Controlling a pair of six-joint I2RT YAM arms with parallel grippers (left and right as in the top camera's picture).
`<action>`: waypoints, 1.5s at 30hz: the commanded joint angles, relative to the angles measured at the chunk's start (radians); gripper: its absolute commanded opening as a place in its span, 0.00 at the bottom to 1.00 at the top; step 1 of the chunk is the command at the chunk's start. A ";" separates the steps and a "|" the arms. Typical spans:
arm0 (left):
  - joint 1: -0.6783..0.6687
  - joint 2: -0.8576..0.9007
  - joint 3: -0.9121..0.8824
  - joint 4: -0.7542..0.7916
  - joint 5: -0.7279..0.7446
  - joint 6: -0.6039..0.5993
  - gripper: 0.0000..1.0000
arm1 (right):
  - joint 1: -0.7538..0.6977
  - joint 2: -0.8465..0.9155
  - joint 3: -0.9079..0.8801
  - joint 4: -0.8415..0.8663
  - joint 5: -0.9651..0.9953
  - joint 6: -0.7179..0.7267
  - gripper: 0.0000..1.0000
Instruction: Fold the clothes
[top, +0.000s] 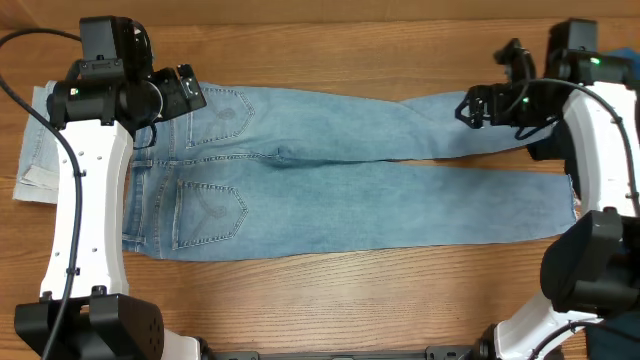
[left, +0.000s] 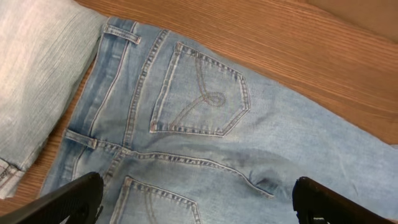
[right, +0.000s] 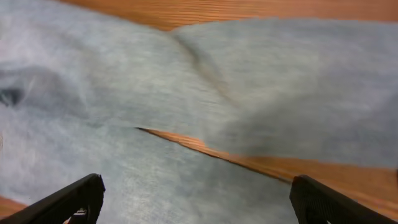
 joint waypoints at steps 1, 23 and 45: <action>-0.006 -0.006 0.017 -0.013 0.016 -0.028 1.00 | 0.009 -0.012 0.028 0.005 -0.016 -0.045 1.00; 0.107 -0.005 -0.271 -0.069 -0.037 -0.146 1.00 | -0.398 -0.012 0.016 -0.241 0.243 0.615 1.00; 0.210 -0.019 -0.523 -0.097 0.215 -0.185 1.00 | -0.419 -0.012 -0.380 -0.127 0.386 1.094 1.00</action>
